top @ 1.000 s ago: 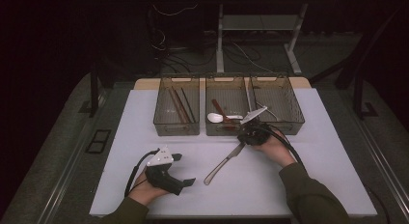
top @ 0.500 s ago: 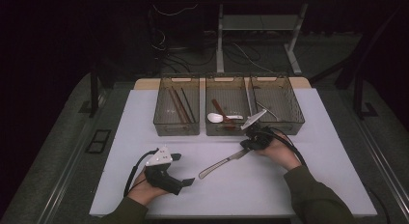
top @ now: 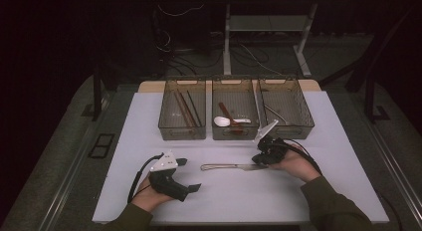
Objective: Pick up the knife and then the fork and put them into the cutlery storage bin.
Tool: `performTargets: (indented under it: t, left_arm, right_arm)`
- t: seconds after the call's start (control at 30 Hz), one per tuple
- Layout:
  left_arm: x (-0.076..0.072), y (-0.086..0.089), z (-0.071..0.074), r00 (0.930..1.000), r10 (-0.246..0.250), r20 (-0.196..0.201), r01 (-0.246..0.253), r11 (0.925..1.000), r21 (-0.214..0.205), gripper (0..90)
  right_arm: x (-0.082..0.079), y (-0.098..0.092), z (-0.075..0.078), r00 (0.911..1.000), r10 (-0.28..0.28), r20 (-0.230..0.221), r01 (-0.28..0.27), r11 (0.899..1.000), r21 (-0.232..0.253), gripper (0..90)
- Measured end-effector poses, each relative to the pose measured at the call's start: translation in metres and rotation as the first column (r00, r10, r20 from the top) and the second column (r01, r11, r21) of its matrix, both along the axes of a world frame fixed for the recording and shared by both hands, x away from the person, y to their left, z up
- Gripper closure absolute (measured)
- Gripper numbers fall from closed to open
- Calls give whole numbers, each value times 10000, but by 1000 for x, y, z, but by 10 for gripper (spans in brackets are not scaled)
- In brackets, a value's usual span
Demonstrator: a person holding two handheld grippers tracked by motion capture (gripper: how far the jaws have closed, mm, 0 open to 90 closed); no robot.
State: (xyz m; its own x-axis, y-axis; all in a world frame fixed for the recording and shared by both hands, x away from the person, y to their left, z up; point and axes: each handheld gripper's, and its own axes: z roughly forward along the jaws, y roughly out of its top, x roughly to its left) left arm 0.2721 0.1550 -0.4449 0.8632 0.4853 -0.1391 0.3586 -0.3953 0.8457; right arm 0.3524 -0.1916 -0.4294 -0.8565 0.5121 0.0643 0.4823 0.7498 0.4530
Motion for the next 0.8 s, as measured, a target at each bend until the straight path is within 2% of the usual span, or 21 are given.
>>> performTargets:
  t: [0.27,0.37,0.47,0.6,0.7,0.8]
  left_arm:
    - [0,-1,0,10000,4,3,-4,10000,-48,0]
    - [0,-1,0,10000,7,2,-7,10000,-37,0]
    - [0,-1,0,10000,4,-2,-4,10000,-40,0]
    - [0,-1,0,10000,-1,-1,1,10000,-22,0]
    - [0,-1,0,10000,-6,-5,6,10000,15,0]
    - [0,-1,0,10000,-6,-9,6,10000,-19,0]
  right_arm:
    - [-11,4,2,9964,761,-360,-771,9967,-259,893]
    - [-10,5,3,9953,888,-394,-905,9949,-437,892]
    - [-7,8,9,9958,904,-166,-910,9950,-406,866]
    - [-3,22,20,9926,1188,-231,-1195,9925,-268,783]
    - [0,39,24,9858,1585,-545,-1618,9849,-623,732]
    - [4,57,24,9779,1911,-850,-1995,9742,-1056,722]
